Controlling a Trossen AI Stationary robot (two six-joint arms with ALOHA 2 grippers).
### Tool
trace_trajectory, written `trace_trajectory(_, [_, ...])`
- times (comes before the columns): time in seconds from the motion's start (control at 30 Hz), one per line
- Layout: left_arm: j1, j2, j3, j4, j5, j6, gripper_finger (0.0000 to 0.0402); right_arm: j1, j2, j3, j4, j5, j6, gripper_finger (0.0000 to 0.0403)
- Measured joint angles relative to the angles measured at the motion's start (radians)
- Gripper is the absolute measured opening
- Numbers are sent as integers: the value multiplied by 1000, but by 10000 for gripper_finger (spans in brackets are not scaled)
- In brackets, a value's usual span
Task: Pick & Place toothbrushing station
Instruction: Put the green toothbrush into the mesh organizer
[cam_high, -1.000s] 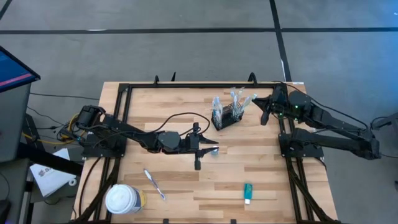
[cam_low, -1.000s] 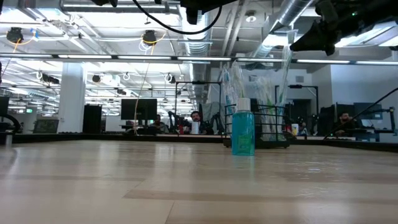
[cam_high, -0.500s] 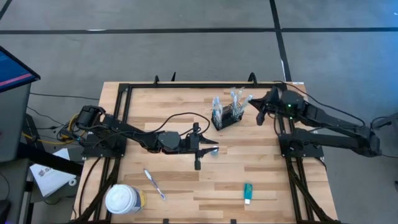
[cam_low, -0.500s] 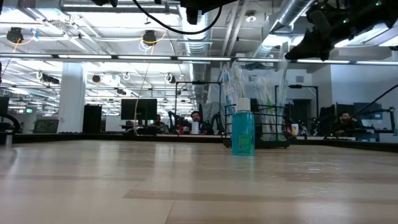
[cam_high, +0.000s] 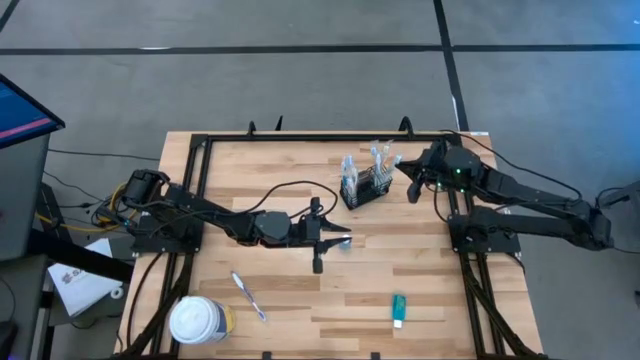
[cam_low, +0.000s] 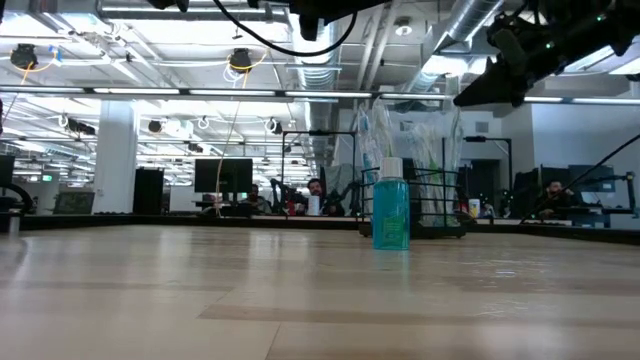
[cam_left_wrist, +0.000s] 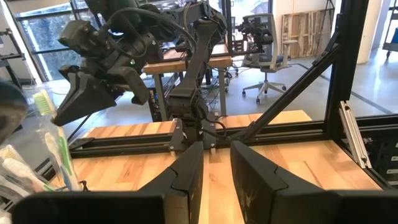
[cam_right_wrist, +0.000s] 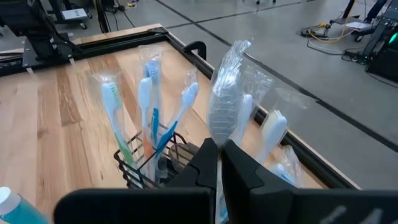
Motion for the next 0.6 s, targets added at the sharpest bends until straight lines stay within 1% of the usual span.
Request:
trace_trajectory(0.27, [1, 0, 0, -5, -5, 0, 76, -6, 0, -72, 74, -26, 1, 0])
trace_trajectory(0.5, [2, 0, 0, -6, -5, 0, 76, -13, 0, -127, 135, -28, 10, 0])
trace_trajectory(0.6, [2, 0, 0, -7, -4, 0, 76, -24, 0, -134, 134, -31, 15, 0])
